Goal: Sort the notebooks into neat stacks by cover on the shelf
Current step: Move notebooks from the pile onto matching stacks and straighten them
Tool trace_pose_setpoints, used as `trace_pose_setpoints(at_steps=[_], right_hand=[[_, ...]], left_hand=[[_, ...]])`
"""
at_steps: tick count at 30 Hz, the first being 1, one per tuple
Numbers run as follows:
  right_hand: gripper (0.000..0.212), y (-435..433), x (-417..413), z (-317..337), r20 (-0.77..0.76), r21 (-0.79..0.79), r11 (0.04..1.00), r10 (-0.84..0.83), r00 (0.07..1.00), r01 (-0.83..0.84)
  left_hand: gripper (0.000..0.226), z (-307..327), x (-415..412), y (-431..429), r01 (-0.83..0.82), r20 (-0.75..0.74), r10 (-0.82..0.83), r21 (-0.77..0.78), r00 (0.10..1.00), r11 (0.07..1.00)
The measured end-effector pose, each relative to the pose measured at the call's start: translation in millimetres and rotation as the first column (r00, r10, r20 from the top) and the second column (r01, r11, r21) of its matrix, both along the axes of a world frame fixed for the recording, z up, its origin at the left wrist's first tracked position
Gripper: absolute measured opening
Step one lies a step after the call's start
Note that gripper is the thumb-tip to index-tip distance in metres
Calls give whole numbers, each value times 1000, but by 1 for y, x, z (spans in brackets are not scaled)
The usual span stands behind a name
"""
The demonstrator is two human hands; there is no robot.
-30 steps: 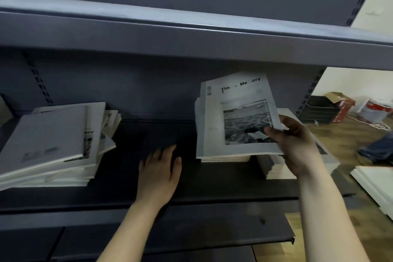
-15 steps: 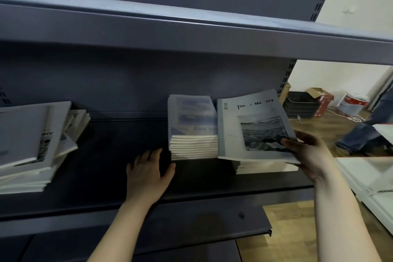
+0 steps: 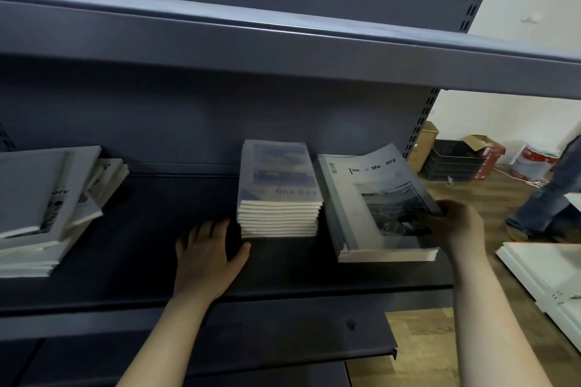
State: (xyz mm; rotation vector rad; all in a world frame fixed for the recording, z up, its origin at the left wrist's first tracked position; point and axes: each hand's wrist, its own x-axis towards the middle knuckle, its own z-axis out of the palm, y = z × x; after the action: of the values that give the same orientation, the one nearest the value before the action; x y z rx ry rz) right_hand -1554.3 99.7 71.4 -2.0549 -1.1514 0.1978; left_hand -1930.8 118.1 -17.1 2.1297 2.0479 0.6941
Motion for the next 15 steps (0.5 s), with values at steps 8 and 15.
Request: trace_pose_setpoints(at_steps=[8, 15], right_hand=[[20, 20, 0, -11, 88, 7, 999, -53, 995, 53], [23, 31, 4, -15, 131, -50, 997, -59, 990, 66]], left_hand=[[62, -1, 1, 0, -22, -14, 22, 6, 1000, 1000], [61, -1, 2, 0, -35, -27, 36, 24, 999, 999]])
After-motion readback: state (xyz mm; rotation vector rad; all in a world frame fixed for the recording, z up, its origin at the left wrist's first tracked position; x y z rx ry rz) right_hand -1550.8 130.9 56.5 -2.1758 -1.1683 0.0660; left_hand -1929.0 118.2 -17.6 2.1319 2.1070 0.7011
